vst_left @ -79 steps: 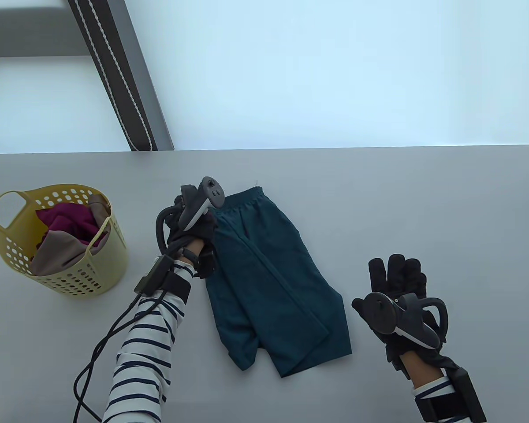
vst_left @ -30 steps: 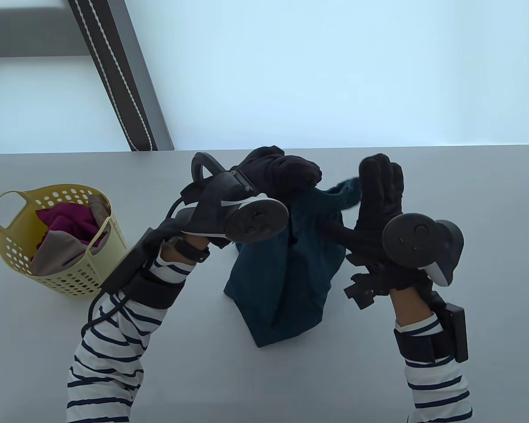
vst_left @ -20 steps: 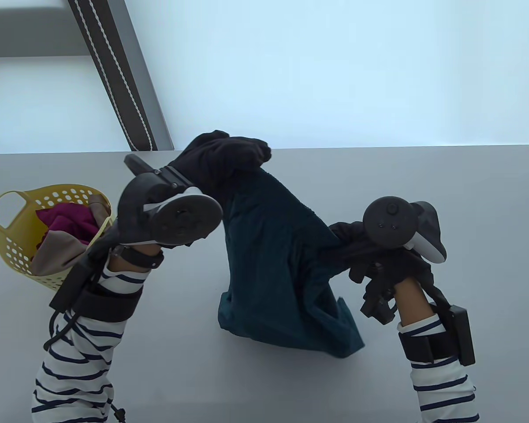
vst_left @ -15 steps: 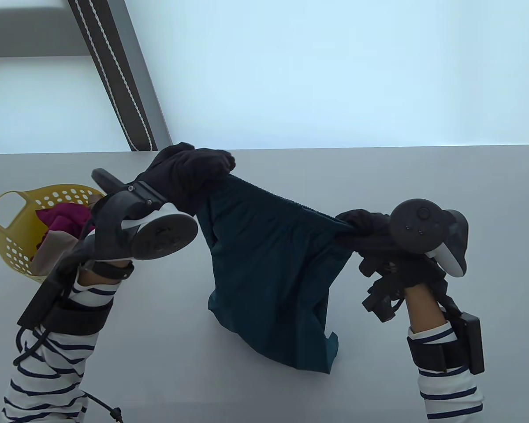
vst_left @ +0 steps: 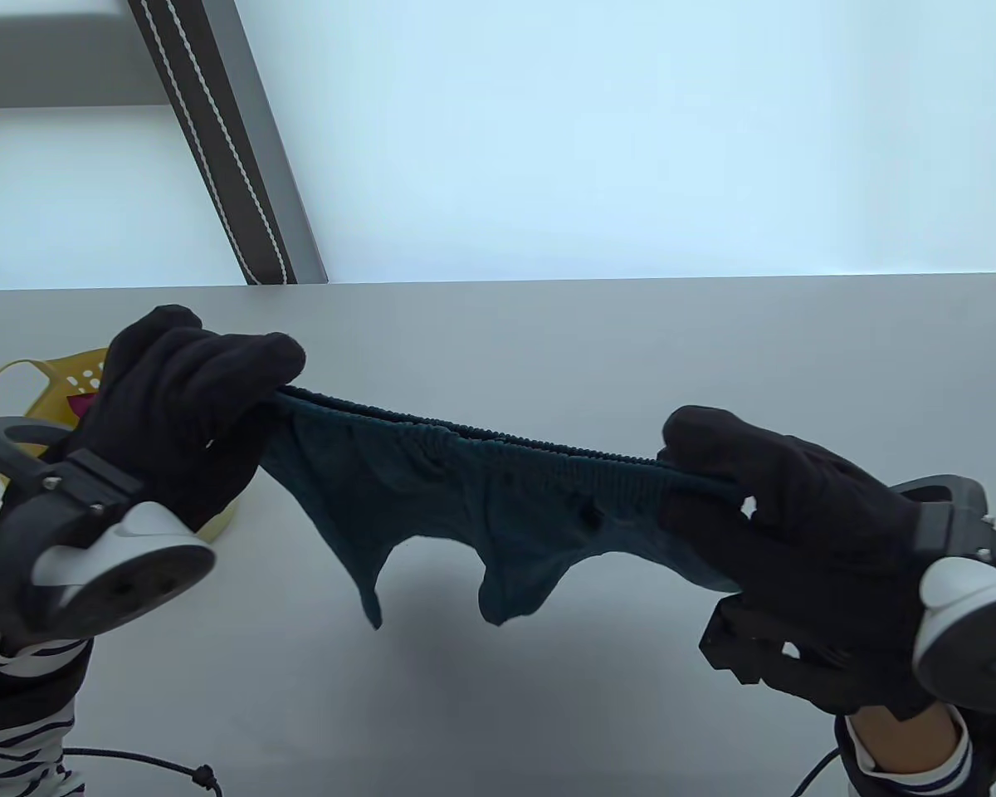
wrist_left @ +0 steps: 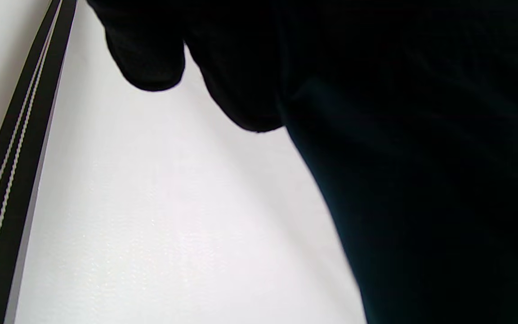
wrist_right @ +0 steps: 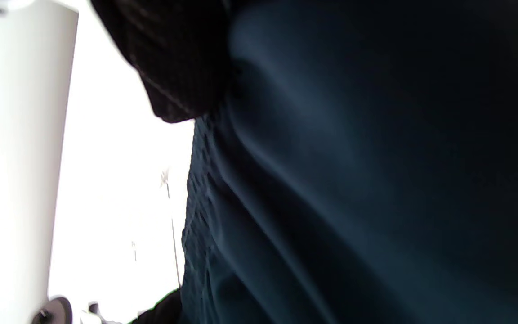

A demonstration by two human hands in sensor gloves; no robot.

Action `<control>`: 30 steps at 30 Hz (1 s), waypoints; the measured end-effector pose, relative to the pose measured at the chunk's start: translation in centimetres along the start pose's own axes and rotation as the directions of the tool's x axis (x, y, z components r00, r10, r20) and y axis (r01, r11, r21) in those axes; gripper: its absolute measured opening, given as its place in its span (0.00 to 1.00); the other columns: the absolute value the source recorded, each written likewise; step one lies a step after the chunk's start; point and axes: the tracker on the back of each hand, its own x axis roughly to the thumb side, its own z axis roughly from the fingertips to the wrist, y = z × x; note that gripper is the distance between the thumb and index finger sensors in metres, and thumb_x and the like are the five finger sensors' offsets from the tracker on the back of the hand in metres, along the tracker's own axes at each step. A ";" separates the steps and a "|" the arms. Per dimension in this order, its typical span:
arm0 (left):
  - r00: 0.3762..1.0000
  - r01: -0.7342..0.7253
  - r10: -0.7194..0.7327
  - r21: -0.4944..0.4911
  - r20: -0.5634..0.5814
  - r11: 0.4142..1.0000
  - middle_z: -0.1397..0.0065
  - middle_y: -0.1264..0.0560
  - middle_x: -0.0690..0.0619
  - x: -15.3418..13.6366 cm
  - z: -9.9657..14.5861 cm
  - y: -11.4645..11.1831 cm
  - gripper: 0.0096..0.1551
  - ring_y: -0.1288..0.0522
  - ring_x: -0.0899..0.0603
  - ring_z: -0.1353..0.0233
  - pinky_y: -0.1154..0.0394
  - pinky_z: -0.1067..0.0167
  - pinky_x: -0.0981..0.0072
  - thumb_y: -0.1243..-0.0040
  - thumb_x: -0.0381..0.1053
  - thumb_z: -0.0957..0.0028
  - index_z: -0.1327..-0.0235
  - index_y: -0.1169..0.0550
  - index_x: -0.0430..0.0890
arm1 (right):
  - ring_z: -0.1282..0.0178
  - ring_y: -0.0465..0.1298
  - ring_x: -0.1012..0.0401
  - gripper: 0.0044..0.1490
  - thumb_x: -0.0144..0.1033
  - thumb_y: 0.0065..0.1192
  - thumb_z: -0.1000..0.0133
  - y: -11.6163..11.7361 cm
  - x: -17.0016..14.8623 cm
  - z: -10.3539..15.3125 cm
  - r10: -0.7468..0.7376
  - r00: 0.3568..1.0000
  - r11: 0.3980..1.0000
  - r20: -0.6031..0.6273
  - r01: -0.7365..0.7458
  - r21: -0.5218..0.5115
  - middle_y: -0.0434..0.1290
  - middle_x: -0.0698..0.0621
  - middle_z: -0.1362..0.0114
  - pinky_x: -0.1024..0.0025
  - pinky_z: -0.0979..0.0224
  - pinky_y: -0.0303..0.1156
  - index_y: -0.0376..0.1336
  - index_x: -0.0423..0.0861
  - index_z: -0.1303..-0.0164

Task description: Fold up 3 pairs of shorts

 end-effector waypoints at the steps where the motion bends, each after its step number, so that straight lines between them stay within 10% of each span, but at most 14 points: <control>1: 0.996 -0.093 0.093 -0.040 -0.008 0.995 0.43 0.16 0.63 -0.5 -0.5 0.2 0.30 0.14 0.57 0.49 0.21 0.32 0.48 0.40 0.58 0.52 0.35 0.30 0.57 | 0.61 0.86 0.59 0.32 0.42 0.66 0.49 -0.5 -0.3 -0.6 0.022 1.000 1.000 -0.016 -0.021 0.021 0.81 0.50 0.49 0.58 0.49 0.79 0.63 0.43 0.36; 5: 0.994 -0.107 0.094 -0.283 -0.057 0.953 0.43 0.15 0.60 -1.6 -3.7 -3.3 0.28 0.14 0.54 0.48 0.23 0.31 0.43 0.40 0.58 0.49 0.35 0.29 0.57 | 0.52 0.86 0.57 0.32 0.40 0.64 0.49 0.4 -4.6 -3.1 0.290 0.941 0.942 -0.172 -0.250 0.225 0.81 0.52 0.45 0.55 0.42 0.78 0.63 0.44 0.35; 11: 0.958 0.189 -0.275 -0.537 -0.083 0.822 0.35 0.18 0.58 -1.6 -7.2 -14.4 0.20 0.14 0.52 0.40 0.24 0.29 0.42 0.46 0.56 0.47 0.41 0.33 0.61 | 0.45 0.84 0.48 0.29 0.32 0.63 0.52 8.3 -13.8 -4.6 0.652 0.667 0.731 -0.362 -0.424 0.534 0.78 0.45 0.40 0.44 0.38 0.72 0.61 0.42 0.40; 14: 0.825 0.466 -0.551 -0.399 -0.128 0.790 0.31 0.21 0.61 -1.4 -8.5 -15.6 0.22 0.15 0.49 0.32 0.27 0.27 0.39 0.51 0.55 0.46 0.39 0.38 0.58 | 0.41 0.83 0.49 0.28 0.33 0.61 0.52 10.3 -13.3 -4.7 0.808 0.475 0.576 -0.348 -0.762 0.295 0.74 0.44 0.35 0.45 0.35 0.72 0.58 0.47 0.41; 17: 0.736 0.610 -0.596 -0.067 -0.323 0.790 0.33 0.22 0.63 -1.4 -8.8 -12.6 0.23 0.16 0.52 0.33 0.27 0.27 0.42 0.53 0.54 0.46 0.38 0.41 0.56 | 0.36 0.81 0.50 0.28 0.37 0.57 0.49 10.0 -10.0 -4.3 0.853 0.415 0.412 -0.316 -0.908 -0.078 0.70 0.46 0.31 0.46 0.31 0.70 0.53 0.49 0.39; 23: 0.781 0.624 -0.595 0.194 -0.191 0.757 0.30 0.27 0.66 -0.2 -4.6 -9.3 0.25 0.20 0.54 0.31 0.29 0.25 0.44 0.56 0.54 0.46 0.39 0.47 0.59 | 0.31 0.77 0.49 0.28 0.39 0.56 0.47 7.9 -6.8 -1.4 0.856 0.493 0.473 -0.156 -0.868 -0.152 0.68 0.47 0.28 0.44 0.27 0.66 0.52 0.50 0.38; 26: 0.781 0.614 -0.620 0.094 0.071 0.784 0.31 0.27 0.68 0.9 1.2 -12.0 0.25 0.19 0.57 0.31 0.29 0.24 0.46 0.55 0.56 0.47 0.38 0.46 0.62 | 0.28 0.75 0.47 0.27 0.40 0.59 0.48 9.0 -8.6 3.2 0.820 0.573 0.566 0.008 -0.812 0.145 0.70 0.49 0.29 0.40 0.26 0.64 0.55 0.51 0.40; 30: 0.828 0.525 -0.445 -0.191 0.343 0.830 0.32 0.25 0.70 3.4 8.6 -18.8 0.26 0.19 0.58 0.32 0.29 0.24 0.46 0.53 0.57 0.49 0.38 0.44 0.64 | 0.28 0.74 0.45 0.28 0.40 0.60 0.49 13.7 -12.7 9.3 0.771 0.632 0.530 0.080 -0.705 0.471 0.70 0.48 0.29 0.39 0.27 0.64 0.56 0.51 0.40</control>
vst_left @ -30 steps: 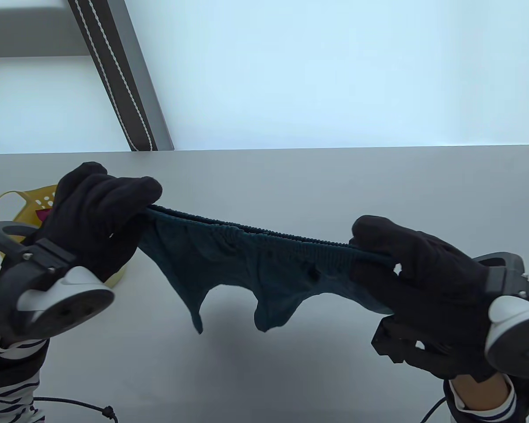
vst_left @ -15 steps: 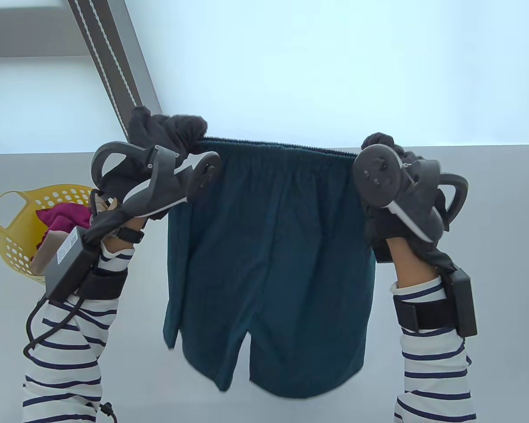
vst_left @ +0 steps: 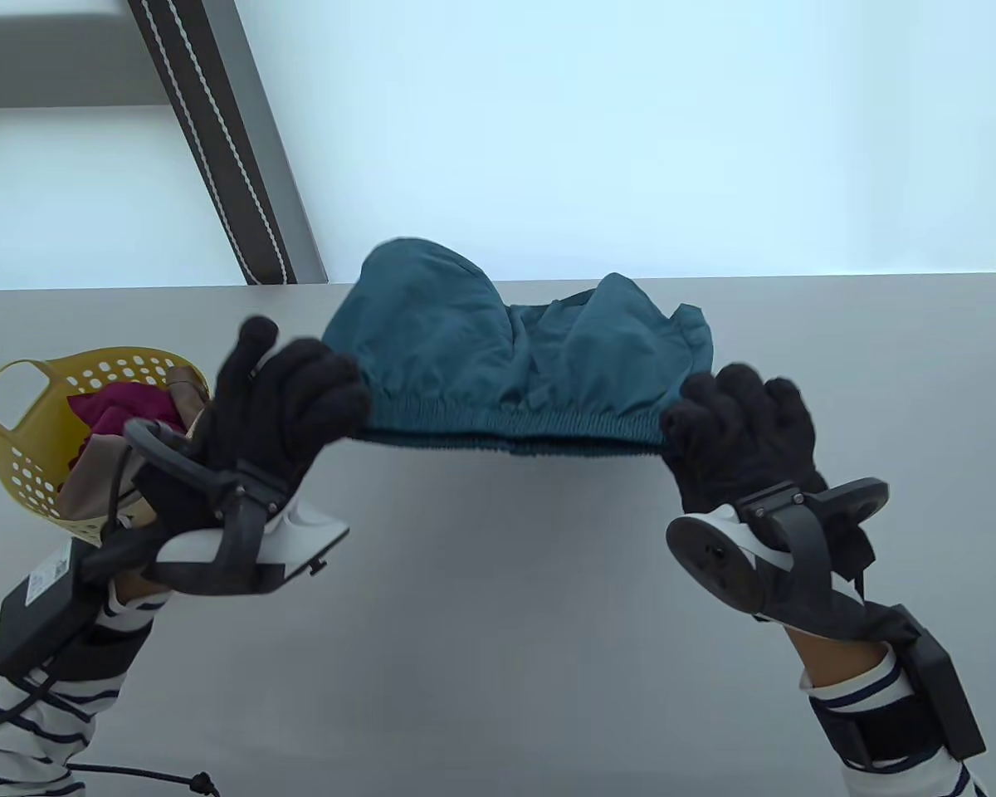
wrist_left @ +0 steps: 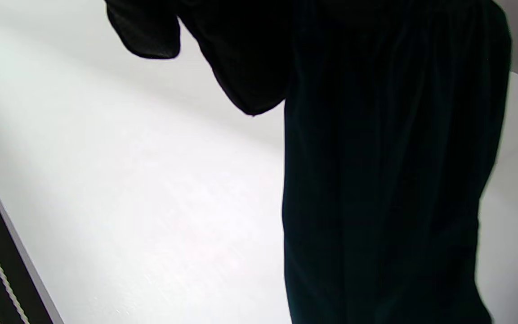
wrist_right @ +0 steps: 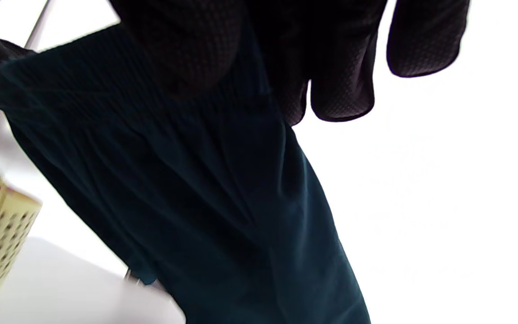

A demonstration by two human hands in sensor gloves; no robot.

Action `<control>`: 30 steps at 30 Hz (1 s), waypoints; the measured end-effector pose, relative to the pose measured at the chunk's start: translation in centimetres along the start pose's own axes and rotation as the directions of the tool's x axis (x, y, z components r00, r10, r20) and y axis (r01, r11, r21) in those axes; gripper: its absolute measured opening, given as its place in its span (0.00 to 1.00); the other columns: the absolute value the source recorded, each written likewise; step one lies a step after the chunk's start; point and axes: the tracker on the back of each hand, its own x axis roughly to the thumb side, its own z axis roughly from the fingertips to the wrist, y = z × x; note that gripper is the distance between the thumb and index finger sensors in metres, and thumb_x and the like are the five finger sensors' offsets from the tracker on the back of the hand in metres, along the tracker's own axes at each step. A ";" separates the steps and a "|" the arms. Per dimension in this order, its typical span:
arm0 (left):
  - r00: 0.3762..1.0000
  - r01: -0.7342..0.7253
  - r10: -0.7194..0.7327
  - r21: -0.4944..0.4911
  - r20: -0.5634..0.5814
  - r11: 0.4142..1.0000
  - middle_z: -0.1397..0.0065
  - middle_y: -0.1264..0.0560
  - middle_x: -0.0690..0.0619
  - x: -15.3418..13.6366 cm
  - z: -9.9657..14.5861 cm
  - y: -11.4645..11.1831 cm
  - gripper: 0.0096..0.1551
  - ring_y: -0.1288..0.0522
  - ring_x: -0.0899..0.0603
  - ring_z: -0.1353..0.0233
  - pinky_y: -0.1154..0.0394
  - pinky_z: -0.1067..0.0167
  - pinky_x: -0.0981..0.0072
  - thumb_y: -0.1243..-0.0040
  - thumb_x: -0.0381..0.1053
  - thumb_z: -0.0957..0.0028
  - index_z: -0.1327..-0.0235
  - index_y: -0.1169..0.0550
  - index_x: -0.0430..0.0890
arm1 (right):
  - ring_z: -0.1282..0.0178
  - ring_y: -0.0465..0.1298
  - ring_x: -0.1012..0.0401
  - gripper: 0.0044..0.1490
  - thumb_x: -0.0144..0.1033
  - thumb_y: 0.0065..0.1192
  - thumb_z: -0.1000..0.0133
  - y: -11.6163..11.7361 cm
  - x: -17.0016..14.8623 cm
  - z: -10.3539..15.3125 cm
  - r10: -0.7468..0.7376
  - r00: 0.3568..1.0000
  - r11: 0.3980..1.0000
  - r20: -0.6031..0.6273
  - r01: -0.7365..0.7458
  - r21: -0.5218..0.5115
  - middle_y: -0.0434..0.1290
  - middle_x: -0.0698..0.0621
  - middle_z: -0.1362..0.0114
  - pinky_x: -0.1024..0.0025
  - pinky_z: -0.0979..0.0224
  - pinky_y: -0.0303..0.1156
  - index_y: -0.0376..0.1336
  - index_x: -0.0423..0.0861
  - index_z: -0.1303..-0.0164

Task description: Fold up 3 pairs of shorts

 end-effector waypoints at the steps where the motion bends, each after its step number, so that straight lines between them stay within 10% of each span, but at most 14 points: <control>1: 0.998 -0.026 0.029 -0.050 0.056 0.998 0.33 0.25 0.70 1.9 0.7 -1.3 0.26 0.18 0.58 0.32 0.29 0.24 0.46 0.52 0.57 0.50 0.38 0.43 0.64 | 0.27 0.74 0.45 0.28 0.40 0.60 0.49 1.7 0.4 0.3 -0.003 1.000 0.998 0.017 0.002 0.063 0.70 0.48 0.29 0.39 0.27 0.63 0.56 0.50 0.40; 6: 0.945 0.004 0.148 -0.463 0.290 0.886 0.23 0.28 0.60 11.0 3.5 -7.9 0.34 0.20 0.50 0.27 0.31 0.25 0.42 0.54 0.56 0.49 0.29 0.46 0.60 | 0.26 0.63 0.34 0.37 0.50 0.51 0.47 14.1 3.5 2.3 -0.148 0.984 0.757 0.099 0.049 0.652 0.58 0.36 0.24 0.37 0.30 0.59 0.47 0.43 0.35; 10: 0.898 0.006 0.312 -0.718 0.310 0.696 0.18 0.32 0.49 13.7 5.1 -10.4 0.33 0.23 0.41 0.24 0.35 0.25 0.35 0.55 0.52 0.47 0.26 0.45 0.56 | 0.29 0.66 0.37 0.32 0.46 0.52 0.46 19.2 5.4 4.2 -0.205 0.975 0.643 0.086 0.068 0.763 0.61 0.36 0.26 0.43 0.33 0.65 0.53 0.42 0.38; 18: 0.816 -0.074 0.450 -0.705 0.363 0.705 0.21 0.32 0.50 15.5 8.8 -6.1 0.32 0.23 0.41 0.26 0.35 0.26 0.35 0.55 0.53 0.46 0.27 0.43 0.57 | 0.43 0.77 0.43 0.28 0.49 0.60 0.52 17.6 7.8 8.4 -0.153 0.931 0.678 0.331 -0.145 0.721 0.67 0.37 0.36 0.54 0.41 0.75 0.63 0.45 0.48; 27: 0.780 -0.090 0.486 -0.697 0.395 0.712 0.22 0.30 0.51 15.9 9.3 -4.8 0.30 0.23 0.43 0.26 0.35 0.26 0.35 0.55 0.54 0.46 0.28 0.42 0.59 | 0.51 0.81 0.49 0.26 0.51 0.64 0.56 17.9 8.0 8.2 -0.221 0.924 0.594 0.311 -0.125 0.794 0.71 0.42 0.43 0.58 0.47 0.78 0.66 0.47 0.54; 29: 0.851 -0.165 0.423 -0.606 0.313 0.779 0.22 0.30 0.52 14.3 8.0 -5.1 0.28 0.22 0.43 0.27 0.34 0.26 0.37 0.55 0.54 0.46 0.30 0.39 0.60 | 0.47 0.82 0.48 0.27 0.51 0.62 0.53 17.4 7.3 6.7 -0.219 0.946 0.559 0.240 -0.080 0.825 0.72 0.42 0.40 0.55 0.44 0.77 0.66 0.45 0.51; 30: 0.893 -0.181 0.366 -0.537 0.260 0.824 0.23 0.29 0.52 13.4 7.2 -5.3 0.29 0.22 0.44 0.28 0.33 0.26 0.37 0.56 0.55 0.47 0.30 0.39 0.60 | 0.47 0.82 0.47 0.29 0.53 0.58 0.51 16.6 6.7 5.6 -0.199 0.963 0.645 0.185 -0.013 0.764 0.72 0.40 0.40 0.55 0.45 0.77 0.65 0.44 0.50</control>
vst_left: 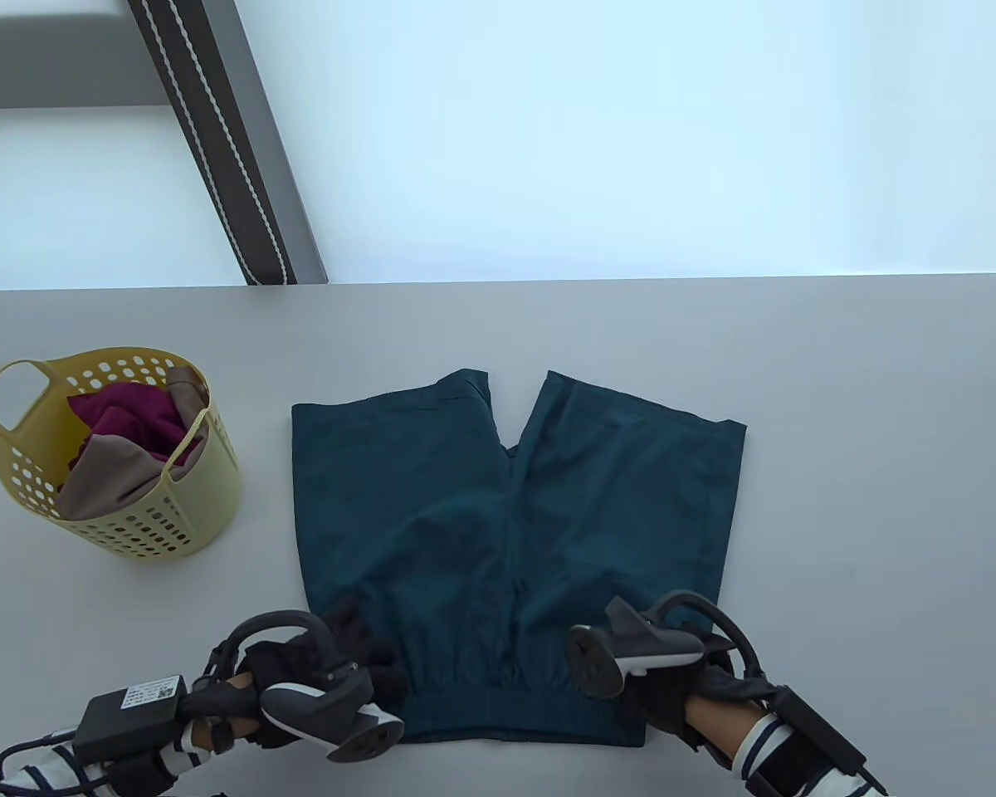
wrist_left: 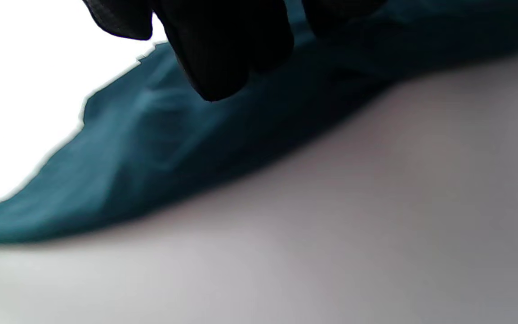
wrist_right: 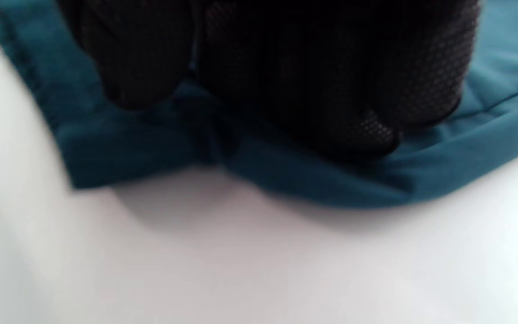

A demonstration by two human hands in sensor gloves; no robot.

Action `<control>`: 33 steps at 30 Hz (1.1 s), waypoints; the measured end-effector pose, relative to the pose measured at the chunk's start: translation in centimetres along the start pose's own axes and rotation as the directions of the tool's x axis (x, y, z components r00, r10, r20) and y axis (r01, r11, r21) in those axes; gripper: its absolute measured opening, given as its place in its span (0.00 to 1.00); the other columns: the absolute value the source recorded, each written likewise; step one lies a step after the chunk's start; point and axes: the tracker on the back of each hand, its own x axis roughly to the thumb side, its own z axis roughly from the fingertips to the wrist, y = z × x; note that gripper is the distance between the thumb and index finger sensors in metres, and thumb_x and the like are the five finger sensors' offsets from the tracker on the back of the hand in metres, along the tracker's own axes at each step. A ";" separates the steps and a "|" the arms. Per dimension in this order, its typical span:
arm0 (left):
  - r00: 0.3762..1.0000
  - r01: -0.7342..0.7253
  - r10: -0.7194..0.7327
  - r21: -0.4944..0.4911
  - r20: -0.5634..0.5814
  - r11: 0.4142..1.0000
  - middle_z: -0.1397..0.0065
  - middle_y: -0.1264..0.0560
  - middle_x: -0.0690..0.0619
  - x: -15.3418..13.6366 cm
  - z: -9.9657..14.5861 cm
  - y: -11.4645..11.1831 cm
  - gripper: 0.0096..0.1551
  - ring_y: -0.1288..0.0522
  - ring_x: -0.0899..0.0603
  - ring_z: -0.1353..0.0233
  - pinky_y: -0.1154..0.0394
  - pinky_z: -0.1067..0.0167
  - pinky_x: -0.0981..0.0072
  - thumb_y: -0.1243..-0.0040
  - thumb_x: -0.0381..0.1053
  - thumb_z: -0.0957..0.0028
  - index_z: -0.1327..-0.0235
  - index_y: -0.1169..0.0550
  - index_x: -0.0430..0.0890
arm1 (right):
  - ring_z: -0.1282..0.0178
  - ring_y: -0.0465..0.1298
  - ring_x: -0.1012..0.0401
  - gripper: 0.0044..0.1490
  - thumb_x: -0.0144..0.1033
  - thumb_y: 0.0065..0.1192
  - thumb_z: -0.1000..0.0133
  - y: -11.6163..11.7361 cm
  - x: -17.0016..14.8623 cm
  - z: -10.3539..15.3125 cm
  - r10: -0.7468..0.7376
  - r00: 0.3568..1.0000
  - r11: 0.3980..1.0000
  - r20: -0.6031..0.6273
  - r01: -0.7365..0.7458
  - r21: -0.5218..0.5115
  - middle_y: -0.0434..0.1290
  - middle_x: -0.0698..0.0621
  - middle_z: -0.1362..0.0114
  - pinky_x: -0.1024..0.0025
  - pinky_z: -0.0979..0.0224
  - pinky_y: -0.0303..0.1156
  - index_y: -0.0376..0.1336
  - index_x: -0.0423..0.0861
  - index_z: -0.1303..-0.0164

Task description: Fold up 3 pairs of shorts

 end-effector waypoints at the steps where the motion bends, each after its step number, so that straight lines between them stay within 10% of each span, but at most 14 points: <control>1: 0.994 0.043 -0.037 0.054 -0.100 0.998 0.23 0.30 0.51 -1.8 -0.7 0.5 0.30 0.22 0.43 0.28 0.33 0.26 0.37 0.56 0.55 0.46 0.28 0.41 0.58 | 0.49 0.82 0.46 0.28 0.53 0.57 0.50 -1.9 -0.9 -0.1 -0.065 0.995 0.978 -0.076 0.048 -0.203 0.73 0.39 0.41 0.55 0.47 0.78 0.65 0.43 0.50; 5: 0.968 0.074 -0.096 -0.102 -0.230 0.992 0.17 0.35 0.42 -5.4 -4.3 -0.5 0.40 0.24 0.38 0.25 0.34 0.27 0.34 0.58 0.54 0.45 0.22 0.53 0.47 | 0.52 0.84 0.44 0.34 0.53 0.51 0.46 -6.2 -3.1 -2.7 -0.341 0.920 0.892 -0.196 0.251 -0.376 0.74 0.32 0.42 0.56 0.53 0.81 0.61 0.37 0.44; 9: 0.955 0.066 -0.166 -0.369 -0.247 0.927 0.18 0.36 0.40 -6.7 -8.0 -4.0 0.47 0.24 0.38 0.24 0.33 0.27 0.35 0.59 0.55 0.46 0.23 0.57 0.33 | 0.56 0.85 0.42 0.45 0.54 0.48 0.45 -6.0 -4.1 -8.0 -0.475 0.816 0.879 -0.330 0.459 -0.130 0.74 0.26 0.46 0.57 0.59 0.83 0.52 0.27 0.35; 12: 0.967 0.024 -0.138 -0.463 -0.213 0.886 0.23 0.26 0.49 -6.5 -8.8 -5.7 0.34 0.18 0.43 0.28 0.32 0.27 0.37 0.59 0.53 0.45 0.25 0.41 0.45 | 0.57 0.84 0.41 0.48 0.53 0.49 0.45 -3.9 -4.1 -11.1 -0.451 0.791 0.868 -0.413 0.496 0.002 0.73 0.24 0.48 0.57 0.61 0.83 0.53 0.24 0.33; 17: 0.984 0.070 -0.133 -0.434 -0.117 0.898 0.23 0.26 0.49 -4.5 -7.1 -4.1 0.32 0.18 0.42 0.29 0.32 0.27 0.37 0.59 0.55 0.46 0.28 0.36 0.47 | 0.61 0.84 0.37 0.50 0.54 0.49 0.45 -4.4 -4.7 -13.2 -0.277 0.791 0.947 -0.546 0.322 -0.015 0.73 0.21 0.49 0.54 0.61 0.82 0.53 0.23 0.31; 22: 0.999 0.016 0.004 -0.379 0.053 0.925 0.23 0.27 0.50 -1.3 -4.7 -1.3 0.31 0.22 0.39 0.25 0.34 0.27 0.34 0.61 0.62 0.48 0.31 0.34 0.56 | 0.38 0.62 0.20 0.52 0.51 0.43 0.44 -3.8 -4.8 -15.2 -0.218 0.792 0.959 -0.571 0.281 0.023 0.50 0.15 0.31 0.35 0.38 0.65 0.39 0.27 0.24; 26: 0.981 0.008 0.062 -0.361 0.183 0.933 0.24 0.26 0.51 1.2 -3.0 0.1 0.30 0.22 0.40 0.25 0.34 0.26 0.35 0.61 0.63 0.49 0.34 0.31 0.58 | 0.27 0.39 0.25 0.48 0.49 0.37 0.42 -2.9 -4.9 -15.6 -0.371 0.783 0.915 -0.500 0.401 -0.050 0.30 0.27 0.25 0.33 0.28 0.46 0.28 0.39 0.23; 33: 0.964 -0.067 0.167 -0.421 0.205 0.905 0.24 0.27 0.53 0.4 -3.3 0.5 0.31 0.23 0.40 0.24 0.35 0.26 0.35 0.62 0.64 0.49 0.33 0.31 0.58 | 0.25 0.33 0.32 0.47 0.52 0.35 0.43 -2.3 -5.1 -15.4 -0.412 0.785 0.904 -0.463 0.415 -0.100 0.26 0.35 0.24 0.37 0.26 0.39 0.26 0.45 0.24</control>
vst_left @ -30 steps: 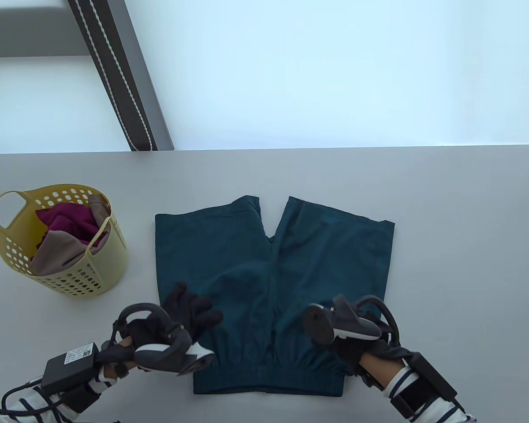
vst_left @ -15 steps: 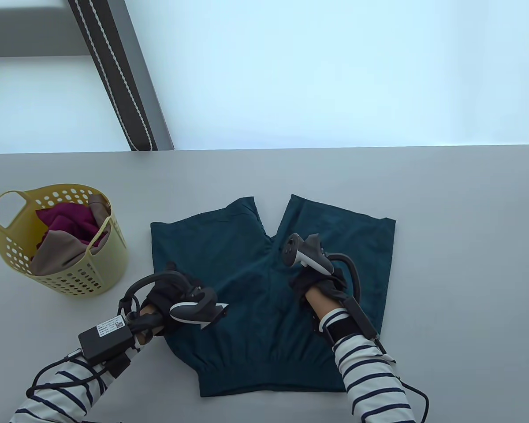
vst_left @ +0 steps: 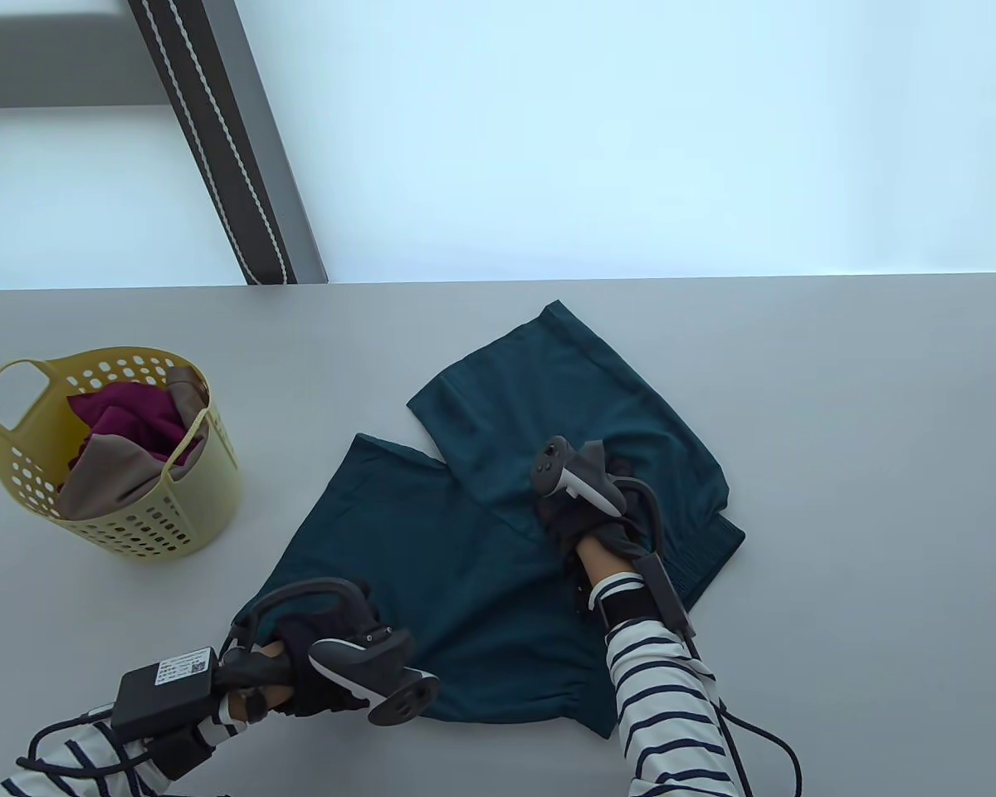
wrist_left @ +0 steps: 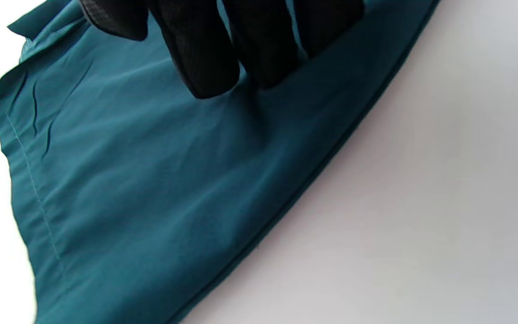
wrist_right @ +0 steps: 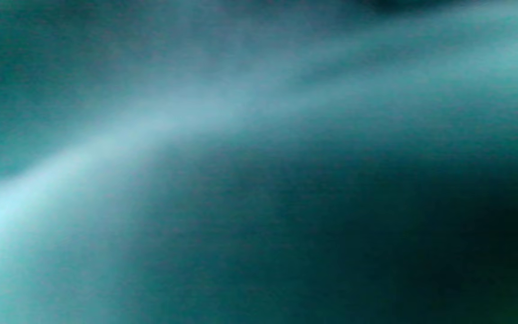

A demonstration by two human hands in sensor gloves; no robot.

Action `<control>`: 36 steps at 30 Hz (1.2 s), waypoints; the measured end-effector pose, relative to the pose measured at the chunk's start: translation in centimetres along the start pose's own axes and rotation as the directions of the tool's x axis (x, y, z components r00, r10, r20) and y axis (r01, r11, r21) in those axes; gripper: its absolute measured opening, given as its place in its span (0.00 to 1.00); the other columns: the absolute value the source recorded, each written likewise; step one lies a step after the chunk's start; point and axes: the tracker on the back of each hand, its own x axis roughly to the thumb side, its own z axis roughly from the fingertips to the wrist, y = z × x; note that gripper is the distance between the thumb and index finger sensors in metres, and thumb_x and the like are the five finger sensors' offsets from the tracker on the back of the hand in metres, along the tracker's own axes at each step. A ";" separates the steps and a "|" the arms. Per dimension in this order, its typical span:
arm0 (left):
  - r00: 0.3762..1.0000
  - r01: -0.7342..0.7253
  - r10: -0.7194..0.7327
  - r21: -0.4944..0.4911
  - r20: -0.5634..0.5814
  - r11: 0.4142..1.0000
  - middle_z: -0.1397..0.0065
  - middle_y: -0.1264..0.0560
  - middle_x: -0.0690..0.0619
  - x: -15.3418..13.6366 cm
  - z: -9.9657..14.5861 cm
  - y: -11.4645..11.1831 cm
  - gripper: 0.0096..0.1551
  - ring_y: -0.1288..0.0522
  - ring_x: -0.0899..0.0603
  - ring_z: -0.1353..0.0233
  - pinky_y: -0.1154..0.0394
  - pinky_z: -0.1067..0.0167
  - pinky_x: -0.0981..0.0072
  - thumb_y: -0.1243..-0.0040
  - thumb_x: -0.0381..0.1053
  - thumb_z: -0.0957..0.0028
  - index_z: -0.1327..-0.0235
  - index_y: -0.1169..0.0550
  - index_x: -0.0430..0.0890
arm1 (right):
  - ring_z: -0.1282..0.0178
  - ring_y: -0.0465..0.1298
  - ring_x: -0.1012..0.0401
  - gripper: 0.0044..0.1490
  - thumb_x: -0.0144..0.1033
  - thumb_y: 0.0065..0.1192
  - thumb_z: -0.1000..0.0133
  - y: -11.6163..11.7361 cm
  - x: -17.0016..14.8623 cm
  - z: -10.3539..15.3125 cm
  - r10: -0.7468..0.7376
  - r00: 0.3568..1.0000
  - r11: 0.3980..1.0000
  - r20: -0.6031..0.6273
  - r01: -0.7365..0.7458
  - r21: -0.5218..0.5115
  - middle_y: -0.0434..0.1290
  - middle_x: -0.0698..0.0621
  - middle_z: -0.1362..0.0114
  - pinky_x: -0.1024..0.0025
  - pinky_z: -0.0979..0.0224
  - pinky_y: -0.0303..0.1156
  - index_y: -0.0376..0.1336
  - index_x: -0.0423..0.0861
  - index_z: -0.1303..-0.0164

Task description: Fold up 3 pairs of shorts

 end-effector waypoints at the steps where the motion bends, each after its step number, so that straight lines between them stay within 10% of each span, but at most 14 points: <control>1: 0.999 -0.030 0.030 0.024 -0.012 0.999 0.24 0.26 0.55 -0.7 0.0 0.3 0.31 0.23 0.41 0.24 0.35 0.26 0.35 0.62 0.64 0.49 0.34 0.31 0.59 | 0.25 0.33 0.32 0.47 0.52 0.35 0.43 0.0 0.0 0.0 0.010 1.000 1.000 -0.002 -0.010 -0.010 0.27 0.35 0.24 0.38 0.26 0.40 0.26 0.45 0.24; 7: 0.892 0.076 0.114 0.395 -0.437 0.915 0.17 0.33 0.45 -8.2 -1.1 4.1 0.37 0.25 0.38 0.23 0.35 0.26 0.34 0.64 0.61 0.47 0.24 0.41 0.51 | 0.28 0.36 0.29 0.52 0.53 0.38 0.44 -1.2 -1.4 1.9 0.036 0.998 0.990 0.059 -0.028 -0.141 0.31 0.30 0.24 0.37 0.28 0.43 0.26 0.38 0.24; 14: 0.866 -0.101 0.193 0.217 -0.461 0.971 0.12 0.52 0.37 -14.5 -9.4 5.5 0.46 0.33 0.33 0.20 0.43 0.24 0.29 0.73 0.63 0.46 0.18 0.59 0.42 | 0.31 0.49 0.26 0.51 0.52 0.42 0.44 -2.0 -3.9 6.9 0.138 0.990 0.977 0.037 -0.130 -0.167 0.44 0.24 0.25 0.35 0.33 0.53 0.38 0.31 0.23; 19: 0.788 -0.316 0.313 0.088 -0.530 0.945 0.12 0.46 0.46 -16.6 -13.7 2.6 0.38 0.33 0.32 0.21 0.45 0.24 0.27 0.80 0.59 0.43 0.19 0.48 0.48 | 0.37 0.66 0.27 0.46 0.49 0.47 0.44 -0.4 -6.0 9.2 0.210 0.978 0.975 0.002 -0.210 -0.078 0.63 0.23 0.32 0.36 0.40 0.64 0.55 0.26 0.29; 36: 0.772 -0.393 0.381 0.089 -0.509 0.915 0.18 0.32 0.49 -17.3 -6.7 -2.1 0.36 0.28 0.35 0.24 0.44 0.25 0.26 0.77 0.60 0.42 0.23 0.37 0.51 | 0.22 0.45 0.38 0.41 0.34 0.44 0.47 -1.6 -6.5 0.0 0.288 0.948 0.956 -0.138 -0.294 -0.024 0.39 0.40 0.22 0.42 0.23 0.51 0.38 0.44 0.25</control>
